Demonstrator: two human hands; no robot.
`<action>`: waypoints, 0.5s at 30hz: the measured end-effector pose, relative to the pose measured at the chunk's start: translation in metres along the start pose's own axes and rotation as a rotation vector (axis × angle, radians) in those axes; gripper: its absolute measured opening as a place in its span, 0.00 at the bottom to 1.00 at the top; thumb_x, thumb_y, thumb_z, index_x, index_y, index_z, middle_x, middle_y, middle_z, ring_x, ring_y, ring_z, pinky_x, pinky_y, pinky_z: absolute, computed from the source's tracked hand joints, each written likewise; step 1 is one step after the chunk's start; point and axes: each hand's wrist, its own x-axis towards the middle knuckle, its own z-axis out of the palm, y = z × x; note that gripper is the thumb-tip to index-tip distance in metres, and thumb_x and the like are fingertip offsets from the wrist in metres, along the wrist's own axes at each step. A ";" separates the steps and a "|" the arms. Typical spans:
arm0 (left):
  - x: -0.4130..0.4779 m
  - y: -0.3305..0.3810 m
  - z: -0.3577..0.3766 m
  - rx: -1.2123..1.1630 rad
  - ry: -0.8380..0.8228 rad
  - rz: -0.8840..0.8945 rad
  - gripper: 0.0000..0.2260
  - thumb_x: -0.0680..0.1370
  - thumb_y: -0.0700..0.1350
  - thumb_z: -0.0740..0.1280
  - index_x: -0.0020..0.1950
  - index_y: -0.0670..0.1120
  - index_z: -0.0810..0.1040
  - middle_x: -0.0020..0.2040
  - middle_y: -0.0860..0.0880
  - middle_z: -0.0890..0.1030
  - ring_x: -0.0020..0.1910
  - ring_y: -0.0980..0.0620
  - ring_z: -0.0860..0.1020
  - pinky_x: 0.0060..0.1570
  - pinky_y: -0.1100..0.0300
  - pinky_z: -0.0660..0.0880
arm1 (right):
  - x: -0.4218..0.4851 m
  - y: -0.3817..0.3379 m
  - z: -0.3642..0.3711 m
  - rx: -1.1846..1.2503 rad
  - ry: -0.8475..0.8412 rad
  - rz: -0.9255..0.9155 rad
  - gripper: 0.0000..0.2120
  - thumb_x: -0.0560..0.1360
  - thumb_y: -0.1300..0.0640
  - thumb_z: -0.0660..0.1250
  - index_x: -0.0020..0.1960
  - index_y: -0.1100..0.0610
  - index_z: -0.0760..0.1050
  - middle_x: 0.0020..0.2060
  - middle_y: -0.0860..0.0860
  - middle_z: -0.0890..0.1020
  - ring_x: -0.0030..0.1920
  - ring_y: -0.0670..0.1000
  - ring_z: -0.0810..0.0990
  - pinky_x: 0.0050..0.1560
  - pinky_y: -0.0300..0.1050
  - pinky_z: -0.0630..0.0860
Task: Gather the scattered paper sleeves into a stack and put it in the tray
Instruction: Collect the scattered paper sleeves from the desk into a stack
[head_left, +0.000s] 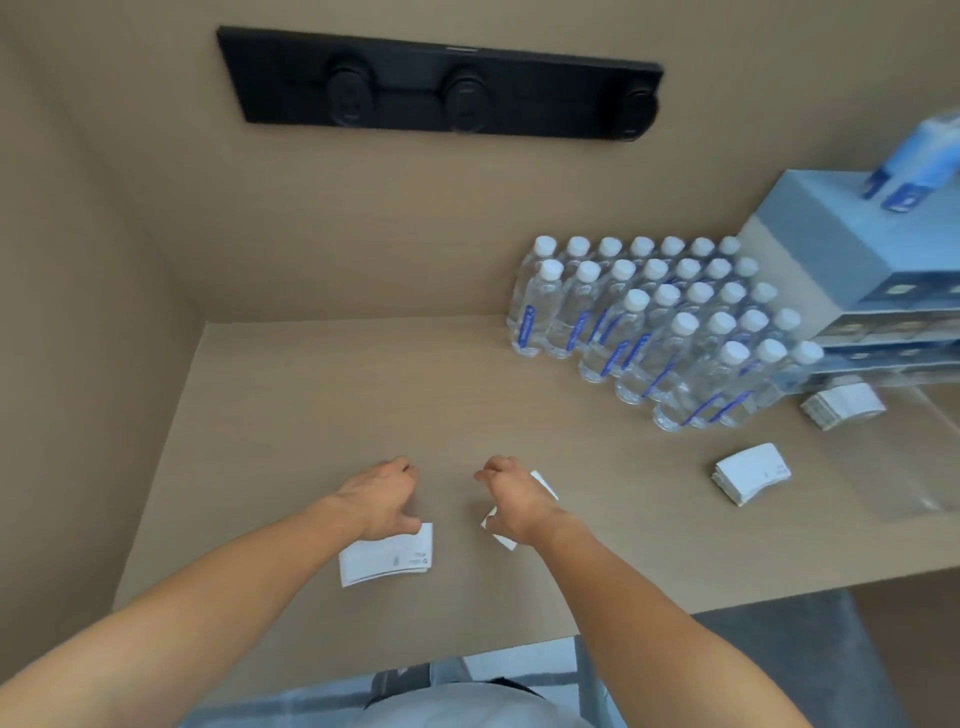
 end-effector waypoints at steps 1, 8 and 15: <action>0.007 0.011 -0.002 0.008 0.001 0.019 0.21 0.74 0.57 0.66 0.60 0.44 0.71 0.58 0.47 0.71 0.58 0.45 0.74 0.56 0.51 0.74 | -0.004 0.009 -0.003 0.006 0.012 0.025 0.29 0.72 0.65 0.67 0.72 0.56 0.67 0.68 0.51 0.67 0.69 0.52 0.65 0.62 0.44 0.70; 0.038 0.089 0.018 -0.008 -0.007 0.108 0.21 0.75 0.57 0.65 0.61 0.44 0.72 0.60 0.46 0.71 0.61 0.45 0.71 0.59 0.52 0.72 | -0.034 0.076 -0.012 0.024 0.055 0.115 0.25 0.72 0.64 0.69 0.68 0.57 0.71 0.64 0.53 0.70 0.65 0.55 0.69 0.63 0.46 0.71; 0.055 0.127 0.028 -0.086 0.021 -0.101 0.29 0.71 0.59 0.71 0.63 0.44 0.68 0.61 0.47 0.70 0.61 0.46 0.69 0.57 0.52 0.74 | -0.032 0.104 -0.010 0.031 0.030 0.109 0.26 0.72 0.66 0.65 0.69 0.55 0.70 0.64 0.51 0.71 0.66 0.53 0.67 0.61 0.49 0.73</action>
